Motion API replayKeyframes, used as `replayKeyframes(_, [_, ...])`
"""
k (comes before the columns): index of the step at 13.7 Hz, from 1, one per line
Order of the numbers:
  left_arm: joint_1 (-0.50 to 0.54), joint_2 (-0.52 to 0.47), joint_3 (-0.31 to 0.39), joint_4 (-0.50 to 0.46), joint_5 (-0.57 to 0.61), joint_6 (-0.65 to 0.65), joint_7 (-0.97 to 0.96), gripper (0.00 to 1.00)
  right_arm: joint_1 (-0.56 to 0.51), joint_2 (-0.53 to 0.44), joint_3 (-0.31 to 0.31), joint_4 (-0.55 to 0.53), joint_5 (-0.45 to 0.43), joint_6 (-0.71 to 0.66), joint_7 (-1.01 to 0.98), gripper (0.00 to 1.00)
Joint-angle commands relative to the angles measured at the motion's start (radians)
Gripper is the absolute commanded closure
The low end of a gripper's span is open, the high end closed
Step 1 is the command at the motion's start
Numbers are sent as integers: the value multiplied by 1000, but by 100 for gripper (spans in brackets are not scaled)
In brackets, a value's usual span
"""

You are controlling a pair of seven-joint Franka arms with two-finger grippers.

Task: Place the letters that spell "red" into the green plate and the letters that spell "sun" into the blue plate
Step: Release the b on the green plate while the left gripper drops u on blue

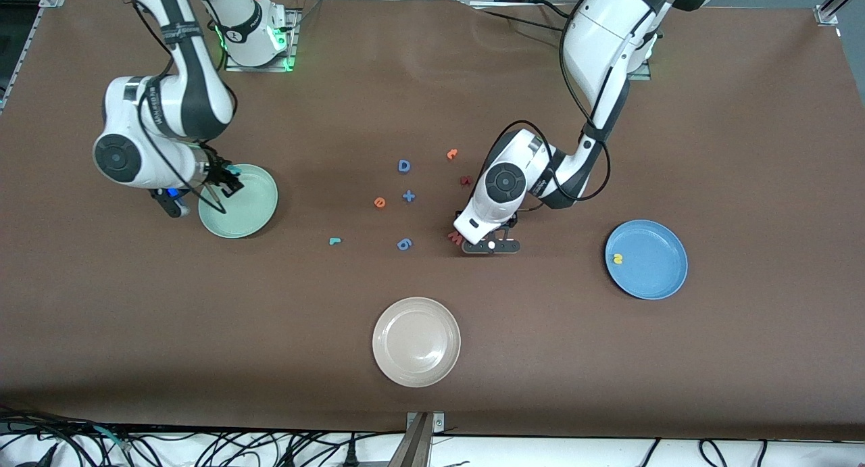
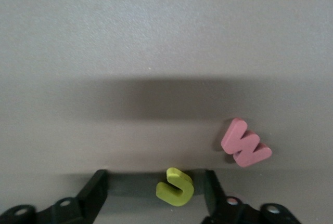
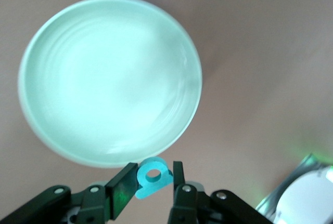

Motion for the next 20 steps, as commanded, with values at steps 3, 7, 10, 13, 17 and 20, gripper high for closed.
replayKeyframes(3, [-17, -14, 8, -20, -1, 10, 5, 71, -5, 74, -28, -128, 3, 236, -135, 100])
replayKeyframes(7, [-18, -13, 8, -14, -3, 12, -12, 88, -7, 129, -26, -131, 12, 273, -142, 100])
replayKeyframes(10, [2, -42, 14, 1, -1, -14, -1, 91, -7, 134, -26, -131, 29, 278, -142, 73])
replayKeyframes(13, [106, -108, 10, 8, -3, -99, 80, 91, -5, 126, -24, -128, 29, 278, -142, 13])
replayKeyframes(17, [259, -130, 14, 50, -3, -237, 213, 92, 5, 71, -2, -110, 33, 255, -101, 5])
replayKeyframes(20, [377, -130, 19, 78, -3, -272, 218, 90, 8, 68, 87, -42, 69, 256, 11, 5])
